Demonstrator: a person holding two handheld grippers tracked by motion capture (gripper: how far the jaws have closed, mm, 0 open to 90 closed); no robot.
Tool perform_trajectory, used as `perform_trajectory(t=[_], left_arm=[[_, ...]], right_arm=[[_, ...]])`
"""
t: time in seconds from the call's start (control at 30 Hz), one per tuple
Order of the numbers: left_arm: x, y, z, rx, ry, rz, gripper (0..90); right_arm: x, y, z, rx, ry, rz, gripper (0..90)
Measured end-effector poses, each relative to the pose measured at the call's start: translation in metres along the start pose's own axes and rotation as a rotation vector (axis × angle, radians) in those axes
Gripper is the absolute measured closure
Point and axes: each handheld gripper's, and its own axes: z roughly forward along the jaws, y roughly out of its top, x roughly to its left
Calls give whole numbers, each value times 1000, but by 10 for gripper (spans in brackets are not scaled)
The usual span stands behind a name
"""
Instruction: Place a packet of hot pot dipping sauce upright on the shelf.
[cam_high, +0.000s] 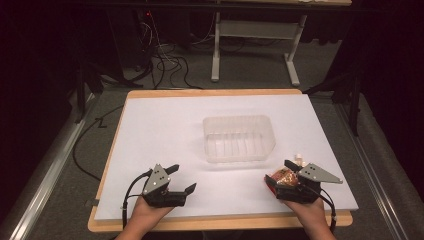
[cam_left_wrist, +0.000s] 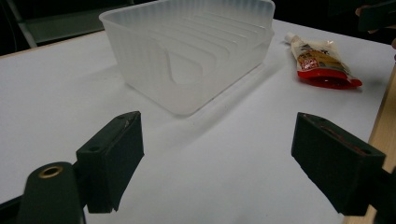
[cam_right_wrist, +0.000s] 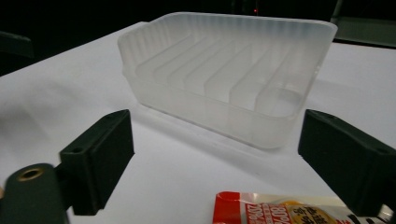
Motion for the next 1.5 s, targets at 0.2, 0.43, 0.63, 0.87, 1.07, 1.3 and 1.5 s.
perform_trajectory(t=[0.2,0.43,0.63,0.87,1.07,1.3,1.5], left_arm=[[-1,-1,3,10,-4,8,160],[0,-1,1,-2,5,0,148],[0,-1,2,6,4,7,150],[1,-2,3,12,1,8,155],[1,-3,3,16,1,12,156],[1,-3,3,15,-2,16,158],[1,-3,3,20,-6,19,161]], right_arm=[[-4,-1,-5,-25,-28,-9,29],[-6,-1,-4,-14,-26,-9,16],[-7,-2,-3,-6,-25,-10,18],[-13,-2,-5,-3,-34,7,18],[-21,-2,-9,8,-62,9,25],[-35,-2,-16,19,-76,51,81],[-47,-5,-23,20,-102,82,113]])
